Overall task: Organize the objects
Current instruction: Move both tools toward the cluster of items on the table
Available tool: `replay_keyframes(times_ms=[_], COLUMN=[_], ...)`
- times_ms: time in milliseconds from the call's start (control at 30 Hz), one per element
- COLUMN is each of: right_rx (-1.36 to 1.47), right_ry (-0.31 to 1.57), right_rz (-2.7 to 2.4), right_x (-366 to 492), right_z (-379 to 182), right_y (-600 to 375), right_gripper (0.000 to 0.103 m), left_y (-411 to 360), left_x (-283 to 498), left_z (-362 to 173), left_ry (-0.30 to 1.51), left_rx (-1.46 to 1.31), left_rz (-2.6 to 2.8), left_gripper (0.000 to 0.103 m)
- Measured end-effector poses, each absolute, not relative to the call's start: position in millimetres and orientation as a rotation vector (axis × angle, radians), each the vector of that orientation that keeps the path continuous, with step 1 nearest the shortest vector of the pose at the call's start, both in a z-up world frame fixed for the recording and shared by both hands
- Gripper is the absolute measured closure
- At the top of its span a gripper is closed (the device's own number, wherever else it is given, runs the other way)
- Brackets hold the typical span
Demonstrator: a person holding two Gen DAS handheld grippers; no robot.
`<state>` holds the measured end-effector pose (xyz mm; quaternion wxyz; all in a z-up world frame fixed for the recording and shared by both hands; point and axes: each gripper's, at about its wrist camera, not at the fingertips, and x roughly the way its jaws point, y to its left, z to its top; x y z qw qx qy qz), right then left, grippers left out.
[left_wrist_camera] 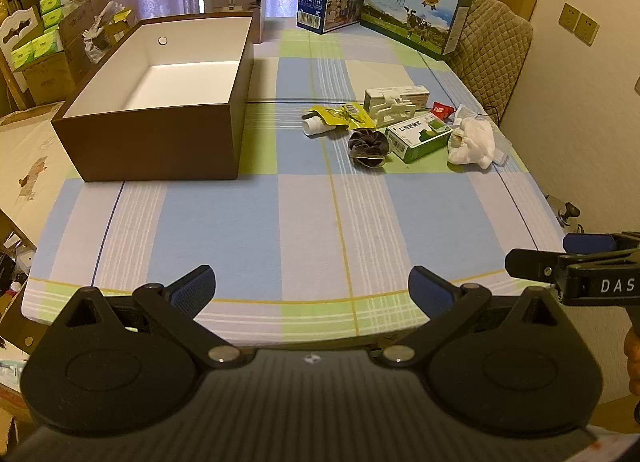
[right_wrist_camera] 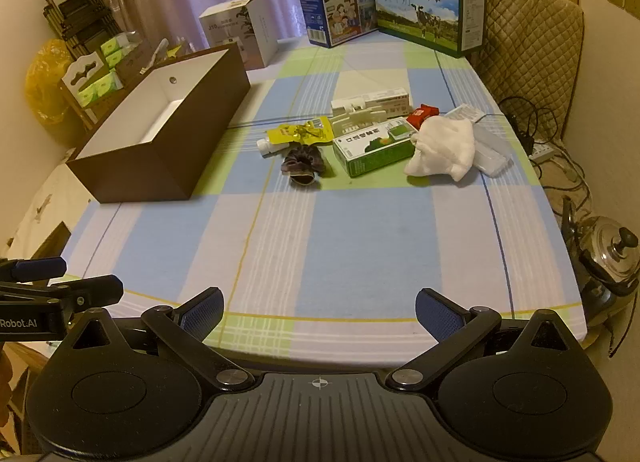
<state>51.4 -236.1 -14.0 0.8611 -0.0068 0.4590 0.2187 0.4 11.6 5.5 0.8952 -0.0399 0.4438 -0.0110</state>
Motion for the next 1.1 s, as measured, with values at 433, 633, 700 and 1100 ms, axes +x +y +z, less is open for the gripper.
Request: replay_keyframes(times_ms=[433, 633, 700, 1100], right_rx=[-0.015, -0.017, -0.018, -0.018], right_ry=[0.961, 0.965, 0.965, 0.967], right_rz=[0.479, 0.482, 0.482, 0.483], right_x=[53.2, 55.2, 55.9, 57.8], right_z=[-17.3, -17.4, -17.2, -17.1], right_y=[-245.2, -245.8, -246.2, -246.7], right_gripper=[0.003, 0.003, 0.003, 0.003], left_y=[9.7, 3.3, 2.5, 1.3], left_x=[0.4, 5.0, 7.2, 10.3], left_z=[7.3, 6.6, 6.1, 6.2], left_ry=[0.930, 0.940, 0.943, 0.945], left_rx=[-0.085, -0.080, -0.080, -0.082], left_rz=[-0.004, 0.006, 0.008, 0.009], left_gripper=[0.001, 0.001, 0.001, 0.001])
